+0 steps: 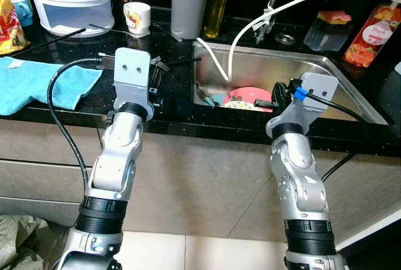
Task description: Kitchen organization
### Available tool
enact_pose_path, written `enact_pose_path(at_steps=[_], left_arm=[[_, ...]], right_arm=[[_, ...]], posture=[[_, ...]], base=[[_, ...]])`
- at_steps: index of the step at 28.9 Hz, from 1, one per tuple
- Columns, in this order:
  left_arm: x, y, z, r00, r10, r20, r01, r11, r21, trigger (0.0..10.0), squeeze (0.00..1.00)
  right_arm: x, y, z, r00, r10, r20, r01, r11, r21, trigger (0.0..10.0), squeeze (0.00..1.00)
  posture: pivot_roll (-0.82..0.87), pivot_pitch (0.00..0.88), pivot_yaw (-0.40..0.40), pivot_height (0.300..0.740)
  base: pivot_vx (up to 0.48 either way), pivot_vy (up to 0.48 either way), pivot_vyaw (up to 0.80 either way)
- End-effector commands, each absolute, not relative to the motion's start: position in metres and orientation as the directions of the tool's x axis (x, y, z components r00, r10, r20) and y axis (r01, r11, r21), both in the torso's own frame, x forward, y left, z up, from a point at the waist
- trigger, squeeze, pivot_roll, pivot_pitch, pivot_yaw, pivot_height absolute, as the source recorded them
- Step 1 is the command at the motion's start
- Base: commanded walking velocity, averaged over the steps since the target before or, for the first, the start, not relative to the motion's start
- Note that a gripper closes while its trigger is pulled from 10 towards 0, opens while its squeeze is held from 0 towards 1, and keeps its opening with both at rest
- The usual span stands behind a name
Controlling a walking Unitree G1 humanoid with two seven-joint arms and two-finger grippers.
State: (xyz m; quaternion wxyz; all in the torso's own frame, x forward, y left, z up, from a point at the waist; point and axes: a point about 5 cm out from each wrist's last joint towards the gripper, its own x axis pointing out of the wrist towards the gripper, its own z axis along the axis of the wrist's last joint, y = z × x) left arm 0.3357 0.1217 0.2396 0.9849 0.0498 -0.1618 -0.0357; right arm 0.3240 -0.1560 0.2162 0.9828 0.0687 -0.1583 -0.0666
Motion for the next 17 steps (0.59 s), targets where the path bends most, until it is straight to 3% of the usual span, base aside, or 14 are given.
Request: enact_pose_path(at_steps=[1,5,17], left_arm=[[0.3371,0.1185,0.2383,0.95,-0.108,0.294,0.082,0.992,0.097,10.0,0.0],[0.3374,0.1173,0.2371,0.952,-0.122,0.282,0.104,0.992,0.078,10.0,0.0],[0.3373,0.1182,0.2362,0.955,-0.126,0.27,0.109,0.991,0.076,10.0,0.0]], right_arm=[[0.3239,-0.1587,0.2157,0.941,-0.162,0.296,0.122,0.981,0.15,10.0,0.0],[0.3234,-0.1586,0.2157,0.941,-0.162,0.297,0.121,0.981,0.15,10.0,0.0],[0.3223,-0.1578,0.215,0.942,-0.16,0.295,0.12,0.981,0.151,10.0,0.0]], posture=[[0.17,0.0,-0.077,0.74],[0.17,0.0,-0.077,0.74],[0.17,0.0,-0.075,0.74]], base=[[0.0,0.0,0.0],[0.0,-0.289,0.0],[0.271,-0.391,0.0]])
